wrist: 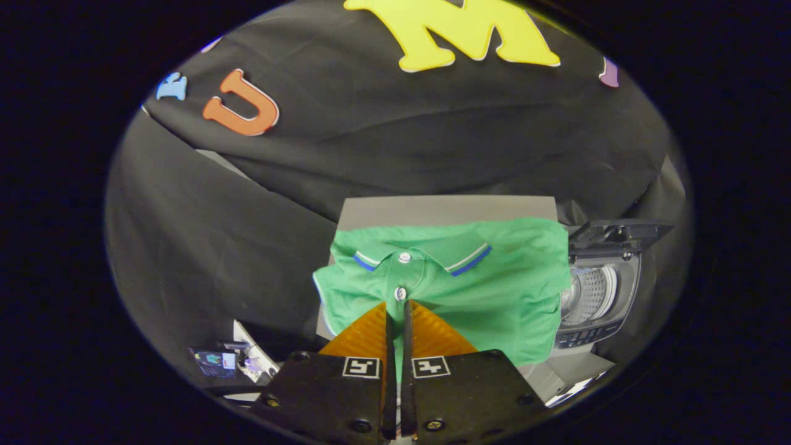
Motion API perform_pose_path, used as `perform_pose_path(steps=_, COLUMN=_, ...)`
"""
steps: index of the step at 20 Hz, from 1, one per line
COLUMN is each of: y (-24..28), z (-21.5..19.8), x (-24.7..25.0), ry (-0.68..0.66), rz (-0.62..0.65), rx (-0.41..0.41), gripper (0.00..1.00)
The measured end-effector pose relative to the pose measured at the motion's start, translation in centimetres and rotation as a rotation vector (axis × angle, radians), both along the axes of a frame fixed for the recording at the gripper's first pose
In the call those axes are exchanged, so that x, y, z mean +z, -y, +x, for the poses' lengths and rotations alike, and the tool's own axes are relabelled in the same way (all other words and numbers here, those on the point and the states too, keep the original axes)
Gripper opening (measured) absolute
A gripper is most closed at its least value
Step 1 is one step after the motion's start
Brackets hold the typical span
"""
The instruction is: Put the clothes into the washing machine and then close the washing machine lid.
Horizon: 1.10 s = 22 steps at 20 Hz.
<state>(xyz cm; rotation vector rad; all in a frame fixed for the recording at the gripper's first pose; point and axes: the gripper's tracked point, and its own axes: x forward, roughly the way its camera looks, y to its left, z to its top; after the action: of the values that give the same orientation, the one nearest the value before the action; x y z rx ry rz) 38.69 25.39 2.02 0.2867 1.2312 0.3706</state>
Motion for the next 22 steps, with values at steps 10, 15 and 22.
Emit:
perform_pose_path(steps=10, y=3.5, z=0.0, x=9.4, ry=0.173, rz=0.106, rx=-0.042, gripper=0.06)
perform_pose_path(steps=15, y=6.3, z=-0.3, x=13.1, ry=0.258, rz=0.129, rx=-0.069, gripper=0.06)
perform_pose_path(steps=22, y=11.8, z=-1.8, x=16.1, ry=0.314, rz=0.096, rx=-0.141, gripper=0.06)
